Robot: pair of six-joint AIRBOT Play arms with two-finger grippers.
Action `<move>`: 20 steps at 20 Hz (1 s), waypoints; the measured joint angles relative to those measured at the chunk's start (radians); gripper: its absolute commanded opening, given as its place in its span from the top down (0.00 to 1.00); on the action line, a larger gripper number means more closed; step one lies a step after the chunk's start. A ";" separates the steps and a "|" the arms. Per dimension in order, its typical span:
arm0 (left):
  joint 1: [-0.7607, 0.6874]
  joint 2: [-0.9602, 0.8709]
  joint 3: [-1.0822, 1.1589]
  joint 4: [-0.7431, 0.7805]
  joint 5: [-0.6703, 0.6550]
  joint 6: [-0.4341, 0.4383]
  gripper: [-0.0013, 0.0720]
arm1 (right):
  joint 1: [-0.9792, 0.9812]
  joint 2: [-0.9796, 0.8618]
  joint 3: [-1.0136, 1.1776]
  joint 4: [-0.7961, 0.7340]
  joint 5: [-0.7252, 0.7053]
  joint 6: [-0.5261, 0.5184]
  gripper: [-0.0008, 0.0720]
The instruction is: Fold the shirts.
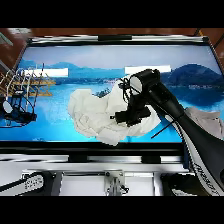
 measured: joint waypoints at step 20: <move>-0.785 0.710 0.208 -0.122 -0.623 -0.120 0.91 | -0.190 0.047 0.231 -0.256 0.085 -0.158 0.87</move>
